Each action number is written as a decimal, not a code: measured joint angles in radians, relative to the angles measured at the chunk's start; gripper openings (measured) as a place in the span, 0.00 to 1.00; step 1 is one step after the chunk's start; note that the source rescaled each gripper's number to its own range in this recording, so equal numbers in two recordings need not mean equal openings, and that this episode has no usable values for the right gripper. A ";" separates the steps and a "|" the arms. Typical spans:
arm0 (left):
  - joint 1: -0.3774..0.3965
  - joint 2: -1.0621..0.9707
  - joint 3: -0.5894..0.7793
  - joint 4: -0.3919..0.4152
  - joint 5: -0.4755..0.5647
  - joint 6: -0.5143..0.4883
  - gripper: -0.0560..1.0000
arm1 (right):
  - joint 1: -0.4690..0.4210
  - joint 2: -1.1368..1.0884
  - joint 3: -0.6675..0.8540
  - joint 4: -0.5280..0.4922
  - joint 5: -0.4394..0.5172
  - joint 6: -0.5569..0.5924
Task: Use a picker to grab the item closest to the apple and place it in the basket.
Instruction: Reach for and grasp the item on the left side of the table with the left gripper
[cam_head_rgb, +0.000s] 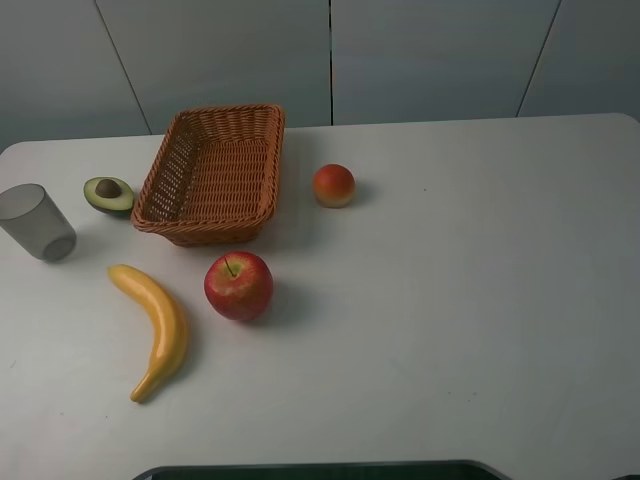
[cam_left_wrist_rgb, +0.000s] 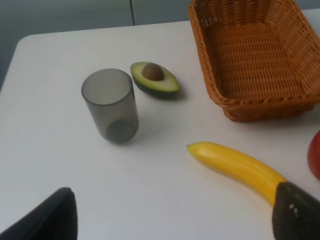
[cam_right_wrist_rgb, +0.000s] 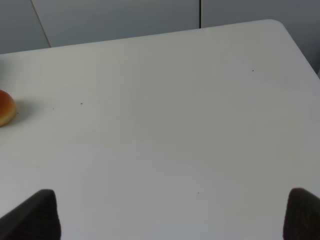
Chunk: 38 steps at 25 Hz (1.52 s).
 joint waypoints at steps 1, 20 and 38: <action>0.000 0.029 -0.012 0.012 -0.013 0.000 1.00 | 0.000 0.000 0.000 0.000 0.000 0.000; 0.000 0.783 -0.129 -0.162 -0.185 -0.034 1.00 | 0.000 0.000 0.000 0.000 0.000 0.000; -0.153 1.460 -0.130 -0.326 -0.425 -0.370 1.00 | 0.000 0.000 0.000 0.000 0.000 0.000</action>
